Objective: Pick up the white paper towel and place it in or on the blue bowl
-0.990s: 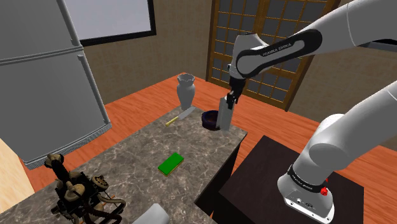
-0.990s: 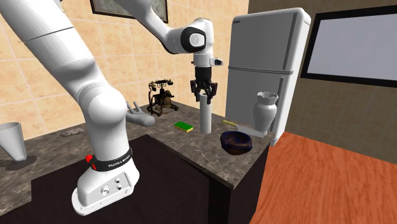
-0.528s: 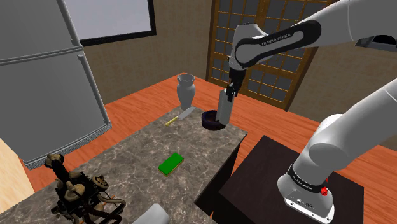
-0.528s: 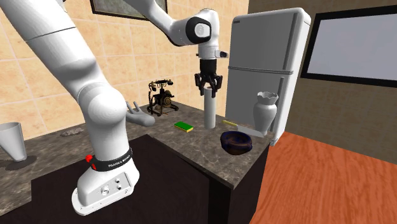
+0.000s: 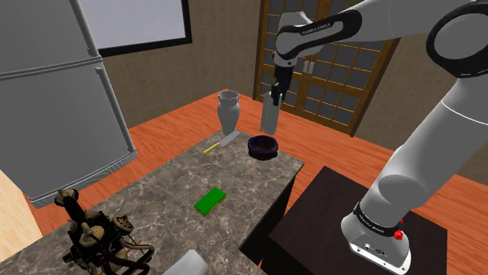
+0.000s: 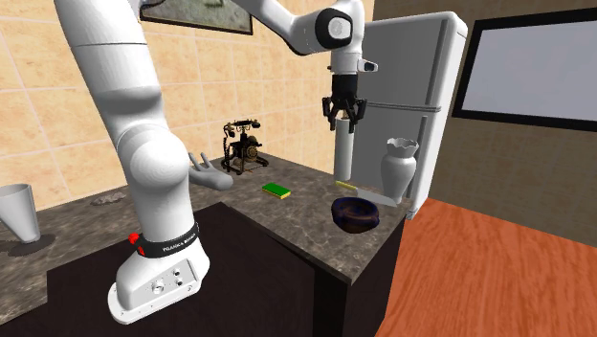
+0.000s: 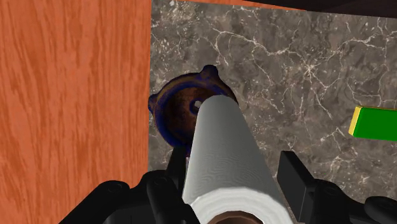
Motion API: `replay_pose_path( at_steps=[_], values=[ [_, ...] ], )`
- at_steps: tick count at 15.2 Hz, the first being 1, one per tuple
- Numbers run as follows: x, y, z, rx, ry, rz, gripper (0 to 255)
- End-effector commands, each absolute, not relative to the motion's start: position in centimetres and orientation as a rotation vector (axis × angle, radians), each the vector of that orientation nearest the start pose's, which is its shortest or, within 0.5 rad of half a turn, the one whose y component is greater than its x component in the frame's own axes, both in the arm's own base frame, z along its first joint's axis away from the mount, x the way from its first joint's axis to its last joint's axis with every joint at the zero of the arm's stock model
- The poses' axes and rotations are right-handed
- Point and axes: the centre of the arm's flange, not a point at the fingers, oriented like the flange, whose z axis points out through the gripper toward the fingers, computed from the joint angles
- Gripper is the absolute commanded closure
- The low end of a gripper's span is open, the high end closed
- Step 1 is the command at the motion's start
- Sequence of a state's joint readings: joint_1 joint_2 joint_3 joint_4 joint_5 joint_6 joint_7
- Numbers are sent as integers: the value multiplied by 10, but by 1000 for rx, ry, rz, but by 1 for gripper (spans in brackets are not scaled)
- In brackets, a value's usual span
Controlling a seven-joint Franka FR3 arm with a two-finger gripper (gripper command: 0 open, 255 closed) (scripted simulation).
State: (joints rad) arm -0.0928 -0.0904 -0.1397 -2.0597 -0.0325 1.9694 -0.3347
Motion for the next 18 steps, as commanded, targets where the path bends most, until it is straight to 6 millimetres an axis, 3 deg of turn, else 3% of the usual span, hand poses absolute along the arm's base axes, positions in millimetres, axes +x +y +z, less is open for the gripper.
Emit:
replay_pose_path(
  at_steps=[1,5,18],
  values=[
    [537,-138,488,-3153,-184,9,255],
    [575,-163,507,-3153,-184,9,255],
    [575,-163,438,-3153,-184,9,255]
  ],
)
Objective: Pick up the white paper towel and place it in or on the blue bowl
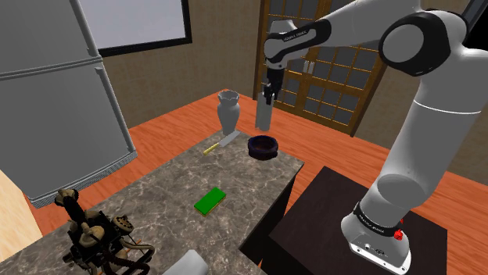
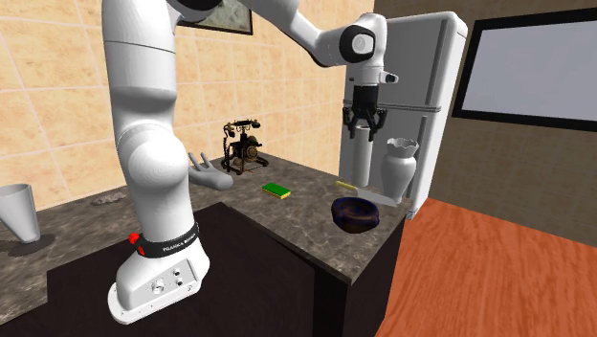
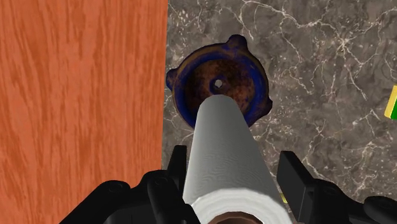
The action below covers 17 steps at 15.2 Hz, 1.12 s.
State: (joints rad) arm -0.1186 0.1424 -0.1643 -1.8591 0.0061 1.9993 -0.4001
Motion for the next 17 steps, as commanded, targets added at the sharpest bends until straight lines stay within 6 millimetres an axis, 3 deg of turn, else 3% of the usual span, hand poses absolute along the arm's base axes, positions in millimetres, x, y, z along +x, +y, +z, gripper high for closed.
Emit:
replay_pose_path(
  at_steps=[1,15,17],
  values=[
    [575,-163,433,-3153,-184,9,255],
    [575,-163,357,-3153,-184,9,255],
    [575,-163,357,-3153,-184,9,255]
  ],
)
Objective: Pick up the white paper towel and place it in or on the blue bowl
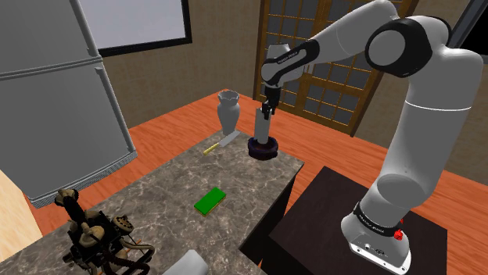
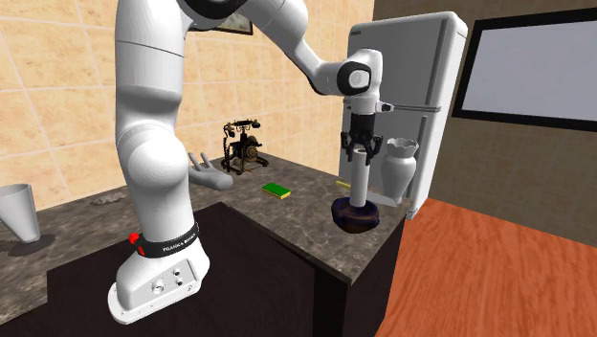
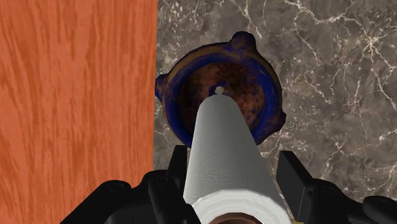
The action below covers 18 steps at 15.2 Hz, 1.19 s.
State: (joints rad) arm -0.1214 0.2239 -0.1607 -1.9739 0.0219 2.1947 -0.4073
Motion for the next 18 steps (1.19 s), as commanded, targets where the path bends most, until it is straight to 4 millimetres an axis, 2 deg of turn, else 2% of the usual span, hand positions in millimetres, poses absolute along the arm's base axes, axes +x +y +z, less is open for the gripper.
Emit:
replay_pose_path(
  at_steps=[1,6,7,12,16,18],
  values=[
    [575,-163,357,-3153,-184,9,255],
    [575,-163,357,-3153,-184,9,255],
    [575,-163,357,-3153,-184,9,0],
    [575,-163,357,-3153,-184,9,0],
    [575,-162,407,-3153,-184,9,0],
    [575,-162,407,-3153,-184,9,0]
  ],
)
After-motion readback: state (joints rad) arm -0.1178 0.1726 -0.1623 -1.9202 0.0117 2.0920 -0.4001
